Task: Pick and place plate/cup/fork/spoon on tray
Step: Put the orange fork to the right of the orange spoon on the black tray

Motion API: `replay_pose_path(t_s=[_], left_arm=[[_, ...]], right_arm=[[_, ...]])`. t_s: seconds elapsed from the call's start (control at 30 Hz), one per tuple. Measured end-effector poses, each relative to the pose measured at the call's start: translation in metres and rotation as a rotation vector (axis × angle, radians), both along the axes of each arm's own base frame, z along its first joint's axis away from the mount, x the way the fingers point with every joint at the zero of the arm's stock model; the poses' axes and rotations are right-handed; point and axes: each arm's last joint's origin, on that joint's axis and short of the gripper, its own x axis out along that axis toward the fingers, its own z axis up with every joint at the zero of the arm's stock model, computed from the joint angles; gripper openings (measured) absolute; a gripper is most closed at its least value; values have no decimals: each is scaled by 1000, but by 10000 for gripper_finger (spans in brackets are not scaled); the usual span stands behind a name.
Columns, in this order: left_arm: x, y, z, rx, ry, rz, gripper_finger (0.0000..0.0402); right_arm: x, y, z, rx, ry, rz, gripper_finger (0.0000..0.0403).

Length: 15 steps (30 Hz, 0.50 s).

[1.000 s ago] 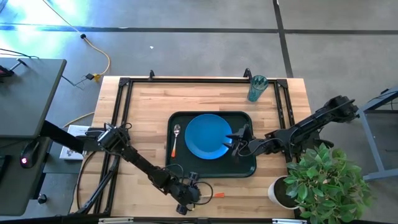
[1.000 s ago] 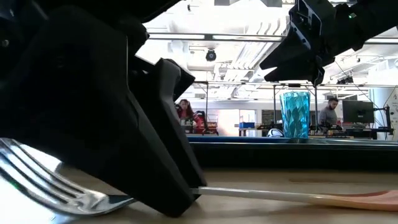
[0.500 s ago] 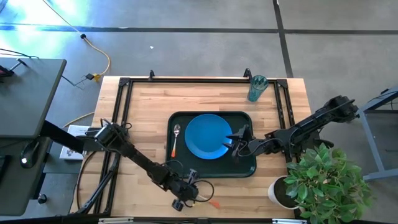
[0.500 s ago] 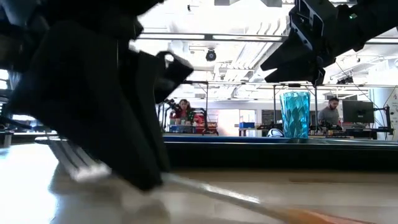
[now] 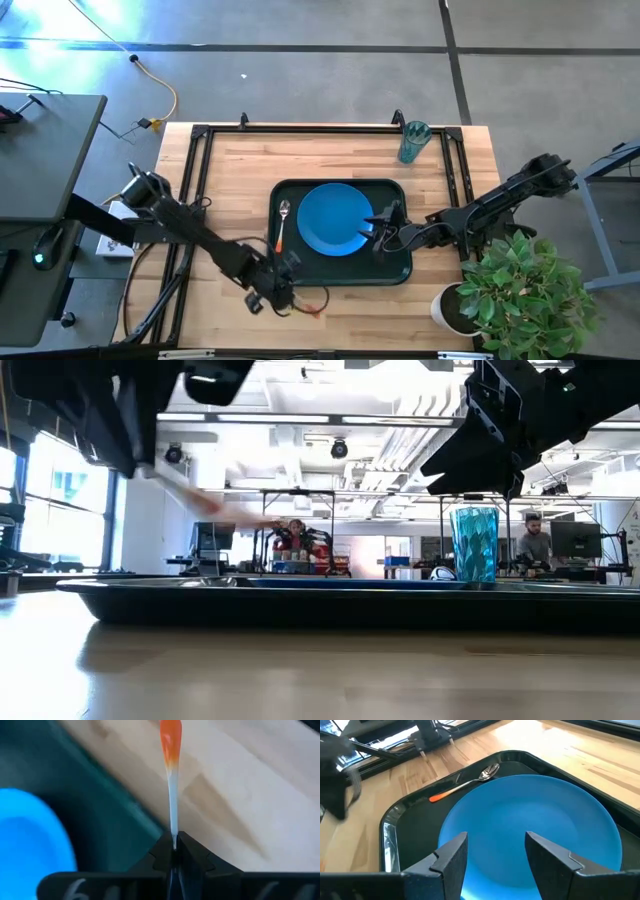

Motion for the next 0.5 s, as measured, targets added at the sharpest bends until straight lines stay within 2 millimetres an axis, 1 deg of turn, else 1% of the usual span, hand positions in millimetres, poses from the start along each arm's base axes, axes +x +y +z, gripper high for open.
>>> replay_pose_path(t_s=[0.13, 0.23, 0.33, 0.4, 0.5], left_arm=[[-8, 20, 14, 93, 40, -66, 15], [-6, 39, 19, 155, 63, -124, 15], [2, 63, 20, 193, 87, -170, 15], [2, 80, 18, 216, 144, -216, 16], [8, 103, 15, 227, 184, -280, 16]], right_arm=[[0, 0, 1, -11, -6, 0, 190], [1, 0, 1, -23, -8, 6, 190], [0, -1, 0, -48, 6, -5, 190], [0, -1, 0, -54, 11, -9, 190], [-1, -2, -1, -90, 20, -32, 190]])
